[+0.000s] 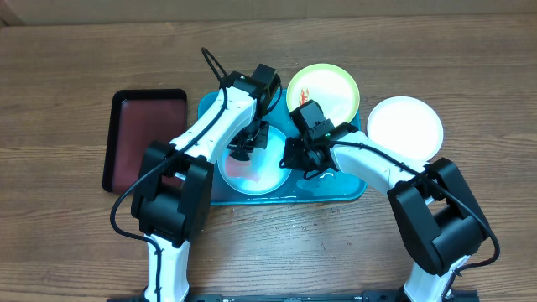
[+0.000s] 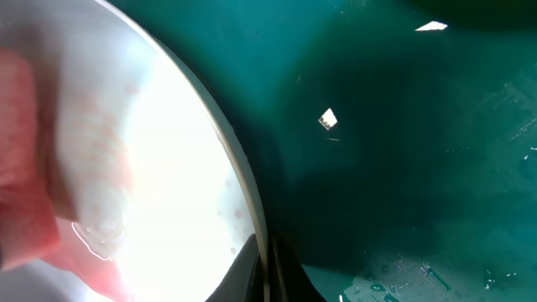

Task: Clean dirty plates on tray and stack at the side
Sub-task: 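Keep scrubbing the light blue plate while right gripper holds its rim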

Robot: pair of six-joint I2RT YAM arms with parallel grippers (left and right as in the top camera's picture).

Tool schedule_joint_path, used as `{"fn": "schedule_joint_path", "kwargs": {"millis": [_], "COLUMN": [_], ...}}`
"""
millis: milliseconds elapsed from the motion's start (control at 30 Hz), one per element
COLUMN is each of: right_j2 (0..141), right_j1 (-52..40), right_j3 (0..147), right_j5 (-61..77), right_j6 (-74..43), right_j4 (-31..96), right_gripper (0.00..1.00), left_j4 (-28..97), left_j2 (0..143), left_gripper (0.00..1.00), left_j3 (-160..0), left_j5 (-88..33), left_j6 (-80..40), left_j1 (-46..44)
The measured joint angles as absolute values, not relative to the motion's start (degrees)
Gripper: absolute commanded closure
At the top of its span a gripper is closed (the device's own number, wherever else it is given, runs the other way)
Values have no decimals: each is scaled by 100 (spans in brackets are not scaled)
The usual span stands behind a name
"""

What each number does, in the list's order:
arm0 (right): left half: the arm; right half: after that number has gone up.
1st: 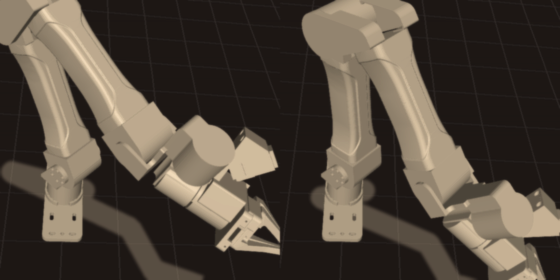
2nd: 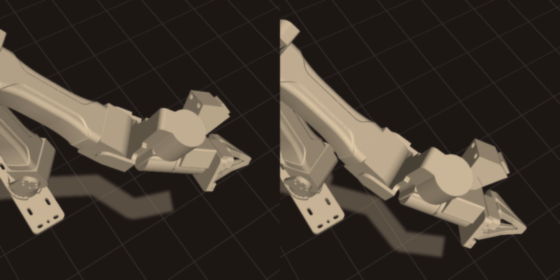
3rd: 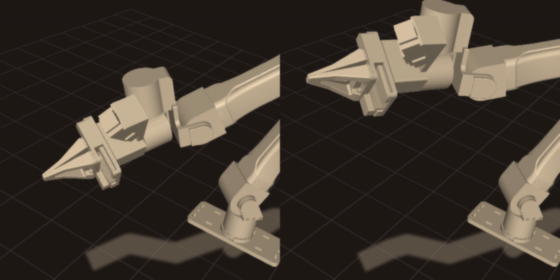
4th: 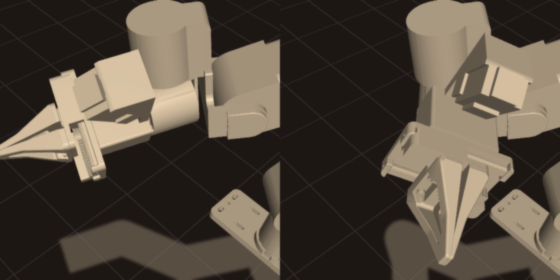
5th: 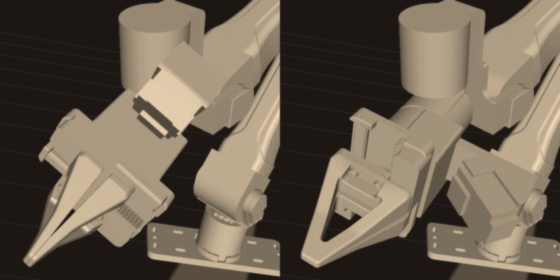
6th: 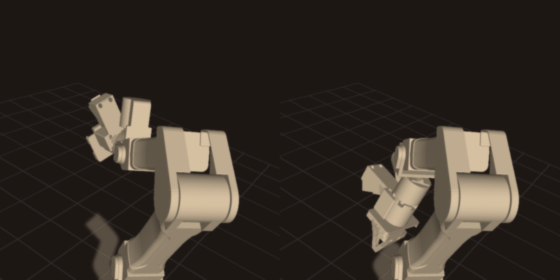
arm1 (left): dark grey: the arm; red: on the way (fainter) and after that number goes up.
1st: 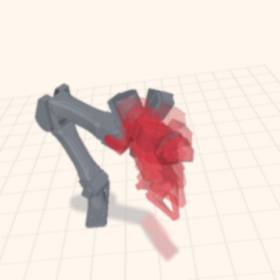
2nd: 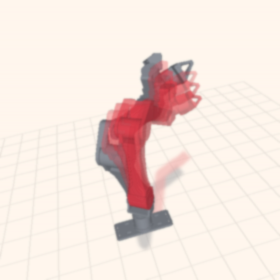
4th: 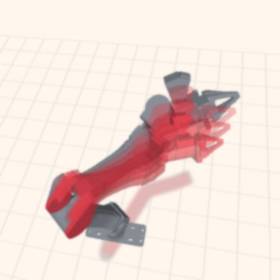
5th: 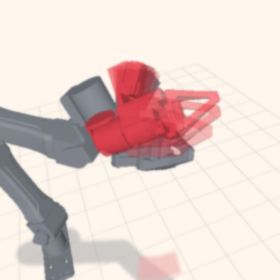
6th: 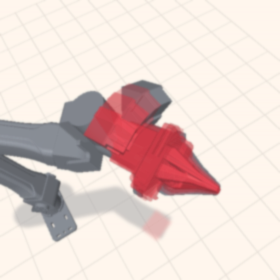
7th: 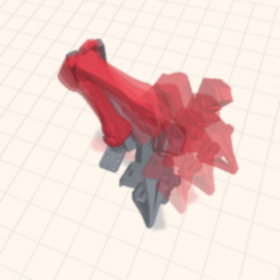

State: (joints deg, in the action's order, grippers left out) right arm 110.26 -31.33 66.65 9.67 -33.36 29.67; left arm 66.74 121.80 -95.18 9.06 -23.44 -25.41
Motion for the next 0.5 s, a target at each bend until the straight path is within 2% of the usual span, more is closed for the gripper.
{"fn": "schedule_joint_path", "kwargs": {"millis": [233, 500], "right_j2": [11026, 11026], "right_j1": [-3133, -3133], "right_j3": [6665, 6665], "right_j5": [967, 987], "right_j6": [-3339, -3299], "right_j4": [2969, 2987], "right_gripper": [95, 95], "left_j4": [6591, 6501], "left_j2": [12180, 12173], "left_gripper": [96, 96], "left_j3": [-9244, -8899], "left_j5": [1090, 891], "left_j6": [-2709, -2477], "left_j1": [-2541, -2536]}}
